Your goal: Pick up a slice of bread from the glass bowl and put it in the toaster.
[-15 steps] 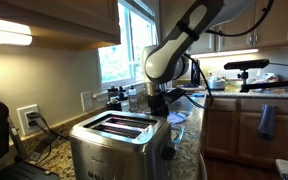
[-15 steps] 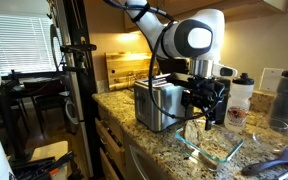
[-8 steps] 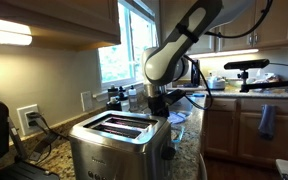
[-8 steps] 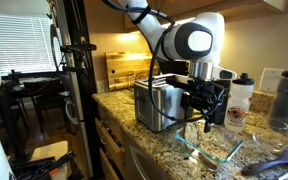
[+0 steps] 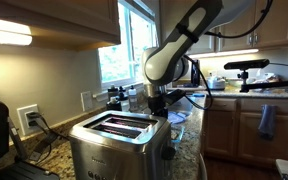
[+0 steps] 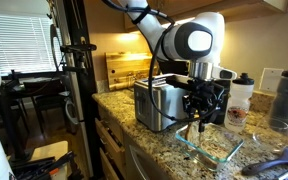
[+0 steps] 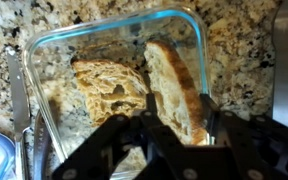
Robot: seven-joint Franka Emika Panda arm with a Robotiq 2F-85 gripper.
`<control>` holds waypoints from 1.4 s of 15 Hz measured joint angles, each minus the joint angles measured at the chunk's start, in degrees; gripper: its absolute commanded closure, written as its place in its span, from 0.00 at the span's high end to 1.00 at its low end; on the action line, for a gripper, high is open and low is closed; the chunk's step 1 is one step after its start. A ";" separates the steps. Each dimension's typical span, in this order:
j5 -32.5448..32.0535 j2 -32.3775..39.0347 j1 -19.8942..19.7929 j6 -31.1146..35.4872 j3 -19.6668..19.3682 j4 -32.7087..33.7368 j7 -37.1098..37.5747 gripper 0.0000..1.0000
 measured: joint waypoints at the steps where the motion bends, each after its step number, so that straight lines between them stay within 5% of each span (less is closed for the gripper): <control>1: 0.00 0.00 0.00 0.00 0.00 0.00 0.00 0.13; 5: 0.00 0.00 0.00 0.00 0.00 0.00 0.00 0.04; 21: -0.09 -5.86 2.08 -0.21 0.02 -0.86 0.00 0.08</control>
